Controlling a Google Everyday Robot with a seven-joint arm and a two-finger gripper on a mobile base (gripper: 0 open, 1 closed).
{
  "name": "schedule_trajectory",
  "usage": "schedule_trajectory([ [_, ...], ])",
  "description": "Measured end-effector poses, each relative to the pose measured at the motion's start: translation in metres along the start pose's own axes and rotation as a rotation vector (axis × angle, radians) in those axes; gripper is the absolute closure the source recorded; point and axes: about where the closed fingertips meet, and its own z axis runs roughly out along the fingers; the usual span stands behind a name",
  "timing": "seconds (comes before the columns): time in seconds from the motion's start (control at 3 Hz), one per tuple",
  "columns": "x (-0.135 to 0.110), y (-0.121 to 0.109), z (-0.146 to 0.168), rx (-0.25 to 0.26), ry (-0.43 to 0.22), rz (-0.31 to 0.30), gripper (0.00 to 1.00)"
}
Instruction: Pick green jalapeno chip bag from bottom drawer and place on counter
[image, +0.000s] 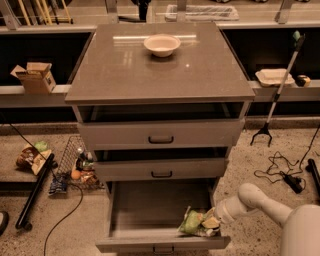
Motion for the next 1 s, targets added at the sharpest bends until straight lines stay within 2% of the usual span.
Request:
schedule_trajectory([
  [0.33, -0.001, 0.000, 0.002, -0.003, 0.001, 0.002, 1.00],
  [0.67, -0.017, 0.020, -0.026, 0.020, -0.033, -0.058, 1.00],
  [1.0, -0.059, 0.067, -0.097, 0.120, -0.119, -0.226, 1.00],
])
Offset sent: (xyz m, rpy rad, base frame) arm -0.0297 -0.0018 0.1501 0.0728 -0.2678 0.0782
